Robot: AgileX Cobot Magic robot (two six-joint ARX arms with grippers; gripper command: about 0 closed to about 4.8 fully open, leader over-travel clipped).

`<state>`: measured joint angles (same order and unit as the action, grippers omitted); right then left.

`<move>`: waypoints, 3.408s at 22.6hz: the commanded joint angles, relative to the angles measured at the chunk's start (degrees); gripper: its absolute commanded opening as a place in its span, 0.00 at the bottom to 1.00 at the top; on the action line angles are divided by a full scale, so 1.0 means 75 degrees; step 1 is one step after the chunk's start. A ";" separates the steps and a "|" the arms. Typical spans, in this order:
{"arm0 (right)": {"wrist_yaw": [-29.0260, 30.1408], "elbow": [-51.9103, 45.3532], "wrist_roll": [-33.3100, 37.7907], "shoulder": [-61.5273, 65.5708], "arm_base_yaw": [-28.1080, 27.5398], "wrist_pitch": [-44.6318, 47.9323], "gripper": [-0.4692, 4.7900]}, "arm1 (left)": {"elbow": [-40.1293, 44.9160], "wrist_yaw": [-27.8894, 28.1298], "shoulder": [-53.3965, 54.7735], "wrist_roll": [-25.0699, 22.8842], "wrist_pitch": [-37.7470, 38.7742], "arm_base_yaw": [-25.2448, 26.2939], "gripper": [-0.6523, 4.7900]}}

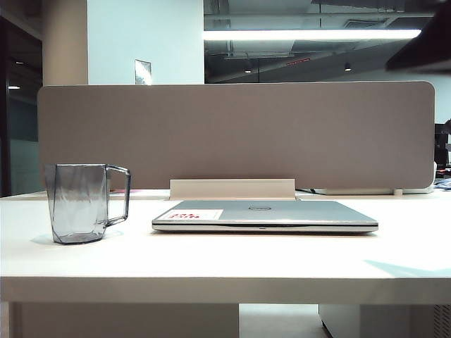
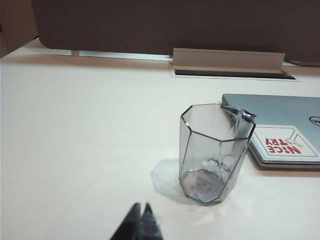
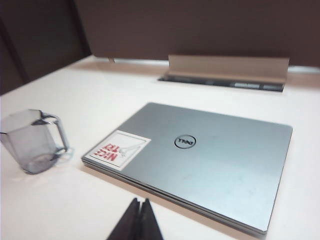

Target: Pick up the water cup and place it on the side of the laptop close to you.

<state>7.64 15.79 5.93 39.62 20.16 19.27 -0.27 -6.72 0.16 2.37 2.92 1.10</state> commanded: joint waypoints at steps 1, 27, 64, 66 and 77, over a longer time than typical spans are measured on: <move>0.0026 0.0163 -0.0020 0.0828 0.0207 0.0749 0.09 | -0.0023 -0.0020 0.0009 0.0000 -0.0035 -0.0003 0.11; 0.0006 0.3861 -0.0029 0.7845 0.2763 0.2894 0.09 | -0.0023 -0.0017 0.0009 0.0000 -0.0035 -0.0009 0.11; -0.0685 0.7160 0.0020 1.1030 0.3203 0.2570 0.51 | -0.0023 -0.0017 0.0009 0.0000 -0.0052 -0.0012 0.11; -0.0691 0.7414 0.0032 1.1194 0.3203 0.2404 0.51 | -0.0023 -0.0017 0.0009 0.0000 -0.0055 -0.0015 0.11; -0.0868 0.8279 0.0114 1.1779 0.3200 0.2028 0.51 | -0.0023 -0.0017 0.0009 0.0000 -0.0055 -0.0015 0.11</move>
<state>1.45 77.43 6.42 127.79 44.12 33.61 -0.27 -6.85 0.16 2.39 3.25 1.04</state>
